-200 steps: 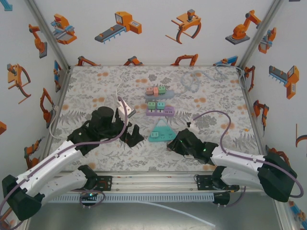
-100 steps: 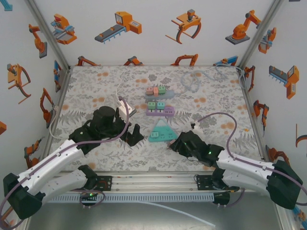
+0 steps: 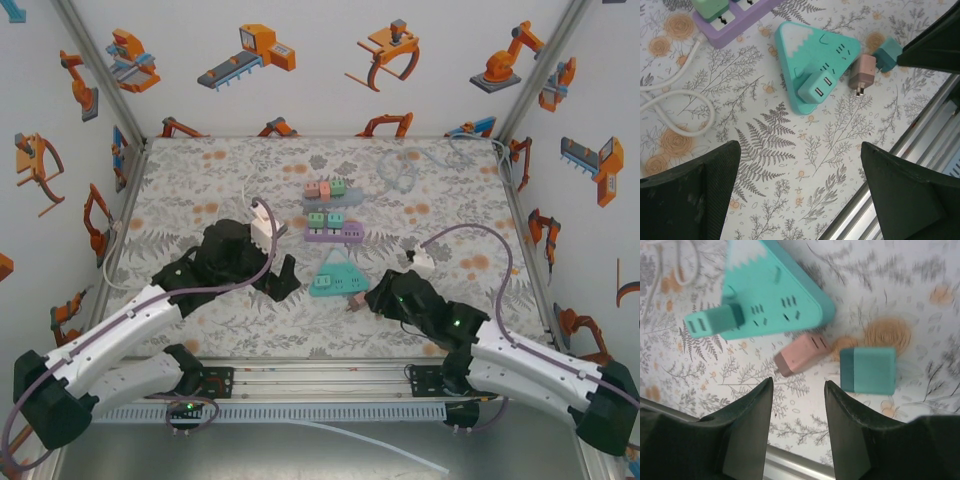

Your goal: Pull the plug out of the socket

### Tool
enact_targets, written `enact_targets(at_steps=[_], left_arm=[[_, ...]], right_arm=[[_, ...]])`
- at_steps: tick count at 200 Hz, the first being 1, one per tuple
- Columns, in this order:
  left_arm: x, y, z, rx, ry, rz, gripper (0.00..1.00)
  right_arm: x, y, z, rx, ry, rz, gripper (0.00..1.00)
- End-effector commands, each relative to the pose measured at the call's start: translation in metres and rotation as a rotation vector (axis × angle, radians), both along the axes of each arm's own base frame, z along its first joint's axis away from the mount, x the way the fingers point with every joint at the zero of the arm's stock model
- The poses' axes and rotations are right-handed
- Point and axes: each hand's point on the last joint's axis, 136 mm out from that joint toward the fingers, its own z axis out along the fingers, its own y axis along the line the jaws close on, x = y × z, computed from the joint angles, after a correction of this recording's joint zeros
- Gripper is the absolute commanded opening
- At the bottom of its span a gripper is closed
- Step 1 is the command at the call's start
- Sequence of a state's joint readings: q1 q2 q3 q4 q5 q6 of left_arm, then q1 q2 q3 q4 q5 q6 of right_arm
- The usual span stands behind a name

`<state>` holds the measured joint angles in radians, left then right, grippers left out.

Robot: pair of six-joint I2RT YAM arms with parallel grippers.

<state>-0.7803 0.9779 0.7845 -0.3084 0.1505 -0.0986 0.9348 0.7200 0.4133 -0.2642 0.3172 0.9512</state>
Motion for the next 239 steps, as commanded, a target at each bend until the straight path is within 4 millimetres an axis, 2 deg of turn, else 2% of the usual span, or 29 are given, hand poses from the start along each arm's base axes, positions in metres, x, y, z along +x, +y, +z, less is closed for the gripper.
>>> enact_targets(at_steps=[1,25,45,65,81,103,154,185,239], left_arm=[[0.015,0.000,0.009,-0.008,0.001,0.082,0.97],[0.026,0.000,0.006,0.007,0.024,0.138,0.97],[0.031,-0.004,0.004,0.008,0.045,0.154,0.97],[0.036,-0.004,0.000,0.013,0.065,0.177,0.97],[0.042,-0.005,-0.003,0.007,0.088,0.210,0.97],[0.055,-0.010,-0.007,-0.008,0.128,0.254,0.97],[0.086,-0.044,-0.036,-0.014,0.255,0.227,0.97],[0.105,-0.053,-0.059,-0.018,0.313,0.225,0.99],[0.112,-0.075,-0.104,0.025,0.435,0.158,0.91]], right_arm=[[0.018,0.005,0.056,-0.192,-0.327,0.144,0.44],[0.018,0.035,0.089,-0.306,-0.619,0.375,0.44],[0.002,0.066,0.098,-0.420,-0.847,0.640,0.46],[-0.031,0.095,0.080,-0.554,-1.020,1.024,0.48],[-0.032,0.105,0.071,-0.616,-1.049,1.151,0.49],[-0.035,0.118,0.062,-0.606,-1.045,1.323,0.50],[-0.008,0.143,0.039,-0.554,-0.971,1.435,0.49],[0.005,0.154,0.023,-0.538,-0.935,1.457,0.49],[0.012,0.165,-0.003,-0.521,-0.877,1.500,0.49]])
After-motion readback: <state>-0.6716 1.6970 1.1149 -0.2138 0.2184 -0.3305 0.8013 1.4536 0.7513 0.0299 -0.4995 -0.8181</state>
